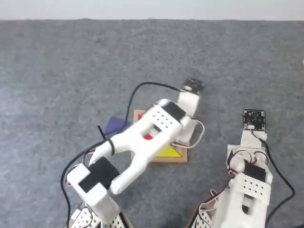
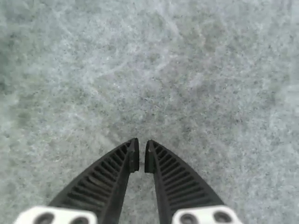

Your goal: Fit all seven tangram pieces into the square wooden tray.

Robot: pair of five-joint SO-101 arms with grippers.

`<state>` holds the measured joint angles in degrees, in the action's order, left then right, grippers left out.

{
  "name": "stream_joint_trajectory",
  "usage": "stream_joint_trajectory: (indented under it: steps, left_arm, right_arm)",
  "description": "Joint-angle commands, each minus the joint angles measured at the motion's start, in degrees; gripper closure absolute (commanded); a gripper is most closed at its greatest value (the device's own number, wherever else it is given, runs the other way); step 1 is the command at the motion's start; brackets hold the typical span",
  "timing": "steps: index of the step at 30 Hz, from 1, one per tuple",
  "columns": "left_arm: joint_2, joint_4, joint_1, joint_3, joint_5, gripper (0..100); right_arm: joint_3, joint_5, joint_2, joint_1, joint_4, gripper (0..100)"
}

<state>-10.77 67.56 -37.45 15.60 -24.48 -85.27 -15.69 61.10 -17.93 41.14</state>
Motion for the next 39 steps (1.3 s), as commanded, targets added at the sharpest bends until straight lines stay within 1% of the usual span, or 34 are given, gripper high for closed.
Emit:
stream_joint_trajectory:
  steps: [1,10,16,25,30,35,39]
  left_arm:
    - [1.0,0.4,-1.9,-2.5,-0.7,99]
    - [0.9,0.8,-2.2,-2.2,-0.6,98]
    - [0.9,0.4,-2.7,-0.4,-0.5,90]
    - [0.9,0.4,-2.4,-0.3,-0.4,89]
    - [0.9,0.3,1.2,0.9,0.2,89]
    - [0.9,0.3,5.2,3.3,4.1,89]
    - [0.9,0.3,6.0,3.8,5.7,89]
  right_arm:
    - [1.8,0.7,1.5,-0.8,-1.2,95.4]
    - [1.8,0.7,1.5,-0.9,-1.2,95.4]
    - [1.8,0.7,1.5,-0.9,-1.2,95.4]
    - [1.8,0.6,1.5,-0.8,-1.2,95.4]
    - [1.8,0.6,1.5,-0.8,-1.2,95.4]
    - [1.8,0.6,1.5,-0.7,-1.2,95.4]
    - [1.8,0.6,1.5,-0.7,-1.2,95.4]
